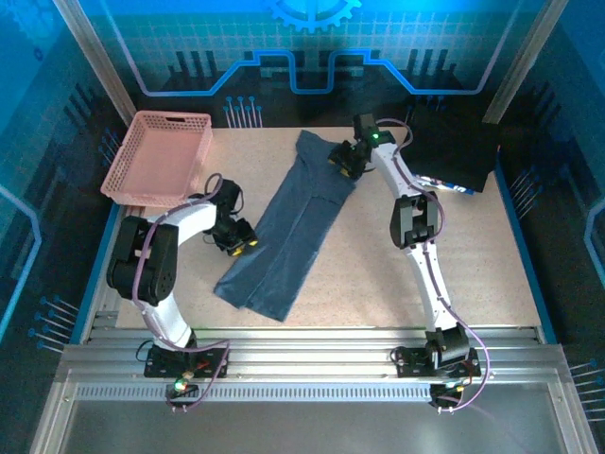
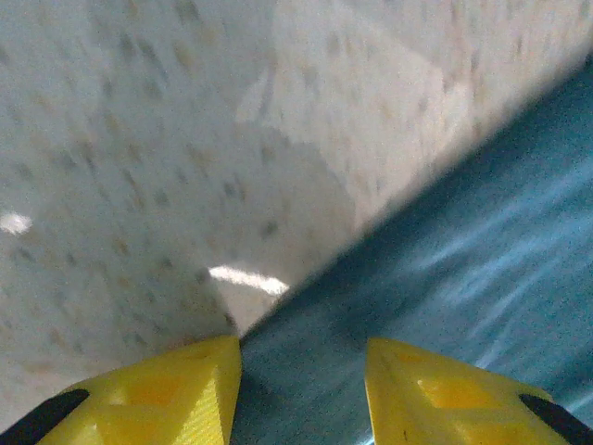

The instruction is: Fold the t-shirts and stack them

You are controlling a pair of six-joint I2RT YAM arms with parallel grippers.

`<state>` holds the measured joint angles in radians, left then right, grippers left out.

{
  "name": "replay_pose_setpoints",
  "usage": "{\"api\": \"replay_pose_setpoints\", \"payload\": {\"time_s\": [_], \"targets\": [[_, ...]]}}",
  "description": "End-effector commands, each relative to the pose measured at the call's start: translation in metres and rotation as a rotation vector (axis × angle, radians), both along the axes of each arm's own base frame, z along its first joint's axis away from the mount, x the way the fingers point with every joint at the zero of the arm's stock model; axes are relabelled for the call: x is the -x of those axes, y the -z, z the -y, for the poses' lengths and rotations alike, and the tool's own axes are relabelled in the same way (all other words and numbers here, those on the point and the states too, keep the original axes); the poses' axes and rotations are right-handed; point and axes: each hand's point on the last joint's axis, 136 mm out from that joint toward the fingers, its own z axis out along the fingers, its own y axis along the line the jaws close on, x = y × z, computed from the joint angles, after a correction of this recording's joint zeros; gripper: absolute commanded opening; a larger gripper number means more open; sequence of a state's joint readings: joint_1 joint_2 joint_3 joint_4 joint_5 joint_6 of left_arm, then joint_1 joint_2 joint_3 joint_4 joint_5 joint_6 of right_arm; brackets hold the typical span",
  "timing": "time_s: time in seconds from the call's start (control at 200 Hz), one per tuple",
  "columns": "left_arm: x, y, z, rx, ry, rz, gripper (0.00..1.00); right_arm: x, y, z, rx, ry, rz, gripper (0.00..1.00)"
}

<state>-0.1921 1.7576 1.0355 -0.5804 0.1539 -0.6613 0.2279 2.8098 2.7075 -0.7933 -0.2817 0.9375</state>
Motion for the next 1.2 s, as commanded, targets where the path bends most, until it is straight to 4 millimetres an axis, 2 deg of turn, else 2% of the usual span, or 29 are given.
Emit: {"api": "replay_pose_setpoints", "payload": {"time_s": [0.0,0.1,0.195,0.31,0.365,0.38,0.505,0.615,0.695,0.805,0.945,1.02,1.196], "targets": [[0.041,-0.002,0.019,0.045,0.017,-0.097,0.42,-0.037,-0.028,-0.019,-0.257,-0.005,0.135,0.6],[0.06,0.001,0.033,0.085,0.018,-0.11,0.43,-0.034,-0.089,-0.026,-0.266,-0.073,0.245,0.66],[0.07,0.004,0.042,0.107,0.023,-0.111,0.43,-0.009,-0.142,-0.026,-0.201,-0.157,0.295,0.67],[0.067,0.003,0.058,0.155,0.045,-0.083,0.44,0.033,-0.18,-0.012,-0.06,-0.204,0.291,0.69],[0.061,0.0,0.072,0.198,0.071,-0.063,0.44,0.054,-0.181,-0.004,0.002,-0.204,0.262,0.71],[0.059,-0.001,0.076,0.208,0.081,-0.057,0.44,0.06,-0.193,-0.003,0.009,-0.208,0.282,0.71],[0.05,-0.008,0.111,0.275,0.153,-0.053,0.44,0.102,-0.183,0.007,0.07,-0.202,0.22,0.71],[0.042,-0.014,0.14,0.332,0.197,-0.024,0.45,0.131,-0.145,0.011,0.087,-0.19,0.109,0.7],[0.036,-0.013,0.157,0.361,0.214,-0.036,0.45,0.146,-0.117,-0.002,0.031,-0.193,0.056,0.68],[0.032,-0.01,0.176,0.43,0.192,-0.052,0.45,0.16,-0.083,-0.011,0.073,-0.198,-0.002,0.66],[0.037,-0.009,0.177,0.43,0.18,-0.062,0.46,0.173,-0.036,-0.017,0.12,-0.206,-0.114,0.63],[0.045,-0.012,0.173,0.431,0.17,-0.07,0.46,0.178,-0.012,-0.014,0.164,-0.201,-0.172,0.63],[0.072,-0.018,0.155,0.417,0.132,-0.102,0.5,0.171,0.02,-0.017,0.204,-0.22,-0.224,0.63]]}}
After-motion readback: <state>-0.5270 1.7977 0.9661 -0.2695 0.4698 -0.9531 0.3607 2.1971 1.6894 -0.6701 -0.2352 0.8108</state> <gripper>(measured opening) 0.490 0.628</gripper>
